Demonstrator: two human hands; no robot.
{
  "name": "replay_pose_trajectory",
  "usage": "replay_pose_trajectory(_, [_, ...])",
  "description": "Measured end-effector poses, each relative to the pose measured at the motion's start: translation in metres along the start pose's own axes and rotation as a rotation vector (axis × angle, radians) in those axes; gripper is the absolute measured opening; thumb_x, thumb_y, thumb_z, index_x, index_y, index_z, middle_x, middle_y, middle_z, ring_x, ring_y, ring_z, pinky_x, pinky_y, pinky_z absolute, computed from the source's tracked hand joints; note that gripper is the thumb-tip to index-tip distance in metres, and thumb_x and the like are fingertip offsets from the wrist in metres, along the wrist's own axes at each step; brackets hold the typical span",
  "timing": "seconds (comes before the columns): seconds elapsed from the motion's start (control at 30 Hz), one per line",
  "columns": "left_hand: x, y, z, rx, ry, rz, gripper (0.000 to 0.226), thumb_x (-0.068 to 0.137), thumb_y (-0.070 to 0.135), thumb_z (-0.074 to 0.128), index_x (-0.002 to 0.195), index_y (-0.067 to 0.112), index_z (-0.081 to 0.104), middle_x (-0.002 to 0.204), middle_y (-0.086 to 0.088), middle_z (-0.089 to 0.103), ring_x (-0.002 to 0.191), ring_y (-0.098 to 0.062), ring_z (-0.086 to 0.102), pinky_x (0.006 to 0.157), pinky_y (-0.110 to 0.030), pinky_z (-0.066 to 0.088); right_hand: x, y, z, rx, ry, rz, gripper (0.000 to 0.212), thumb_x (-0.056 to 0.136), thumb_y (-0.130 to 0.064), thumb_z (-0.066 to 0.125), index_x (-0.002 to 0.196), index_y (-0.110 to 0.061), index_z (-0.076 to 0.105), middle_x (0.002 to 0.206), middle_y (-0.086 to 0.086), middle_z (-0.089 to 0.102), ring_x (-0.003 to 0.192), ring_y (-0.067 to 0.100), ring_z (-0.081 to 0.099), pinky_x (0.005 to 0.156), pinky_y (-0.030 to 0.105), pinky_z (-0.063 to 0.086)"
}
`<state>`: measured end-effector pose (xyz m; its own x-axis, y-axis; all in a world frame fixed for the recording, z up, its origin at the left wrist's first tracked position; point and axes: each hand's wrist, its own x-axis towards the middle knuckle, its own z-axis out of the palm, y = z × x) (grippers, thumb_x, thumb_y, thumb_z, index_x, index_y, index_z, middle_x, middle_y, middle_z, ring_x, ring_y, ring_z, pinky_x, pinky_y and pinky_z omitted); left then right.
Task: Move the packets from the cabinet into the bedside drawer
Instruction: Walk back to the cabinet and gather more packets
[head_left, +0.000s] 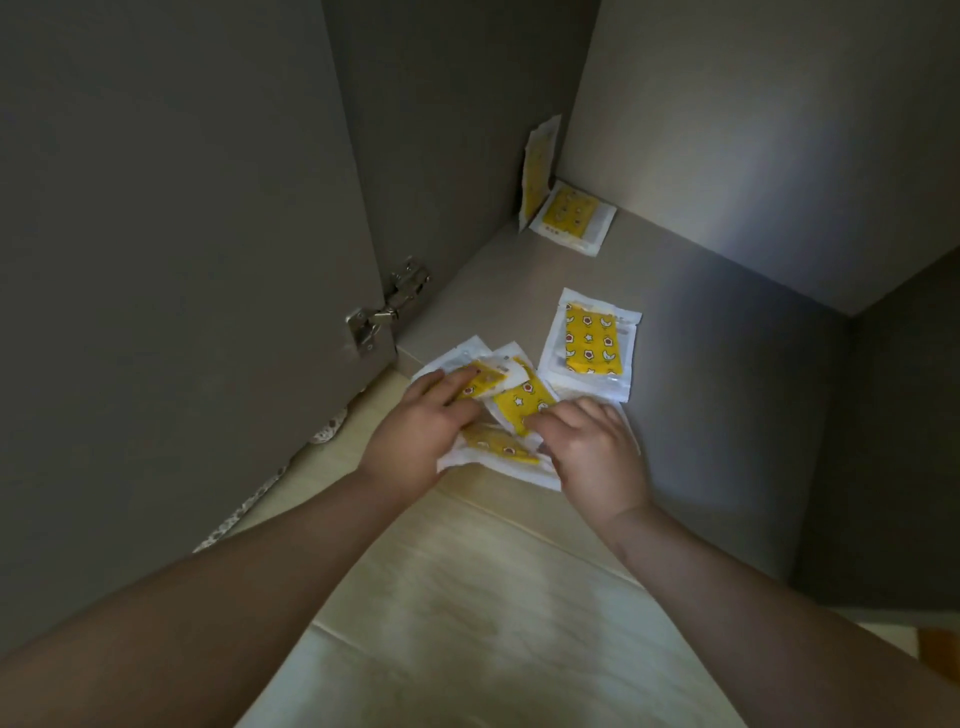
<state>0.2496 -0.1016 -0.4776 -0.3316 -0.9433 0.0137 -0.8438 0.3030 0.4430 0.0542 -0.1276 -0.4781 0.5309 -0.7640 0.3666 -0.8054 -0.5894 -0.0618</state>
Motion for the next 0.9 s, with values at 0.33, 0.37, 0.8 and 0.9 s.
replay_pose_trajectory(0.33, [0.006,-0.007,-0.026,-0.273,0.121,-0.101,0.036,0.072,0.026,0.045,0.085,-0.001,0.066,0.087,-0.010,0.064,0.079,-0.025,0.063,0.063,-0.022,0.039,0.011,0.001,0.002,0.167,0.124,-0.015,0.012,0.067,-0.011,0.059,0.074,-0.011,0.069,0.070,0.007,0.060,0.076,0.021,0.044,0.066,0.030,0.031])
replay_pose_trajectory(0.37, [0.005,-0.006,-0.029,-0.283,0.140,-0.075,0.044,0.070,0.033,0.042,0.085,-0.001,0.066,0.086,-0.008,0.063,0.078,-0.024,0.062,0.063,-0.025,0.040,0.009,0.001,0.002,0.118,0.094,-0.001,0.013,0.065,-0.015,0.060,0.076,-0.013,0.067,0.077,0.006,0.061,0.081,0.021,0.042,0.068,0.031,0.030])
replay_pose_trajectory(0.8, [-0.012,-0.001,-0.012,-0.809,0.108,-0.580,0.033,0.082,0.007,0.069,0.113,0.016,0.066,0.111,-0.004,0.069,0.099,-0.016,0.065,0.093,-0.037,0.051,-0.009,0.011,0.005,0.043,0.038,-0.040,0.015,0.056,-0.004,0.065,0.070,-0.010,0.067,0.071,0.006,0.065,0.071,0.026,0.054,0.066,0.028,0.034])
replay_pose_trajectory(0.9, [-0.014,0.002,-0.023,-0.904,0.061,-0.599,0.035,0.085,0.008,0.067,0.117,0.021,0.062,0.119,0.000,0.065,0.106,-0.014,0.061,0.094,-0.031,0.048,-0.004,0.018,-0.006,0.055,0.097,-0.027,0.011,0.069,-0.006,0.055,0.061,-0.007,0.062,0.060,0.011,0.055,0.057,0.029,0.057,0.060,0.029,0.031])
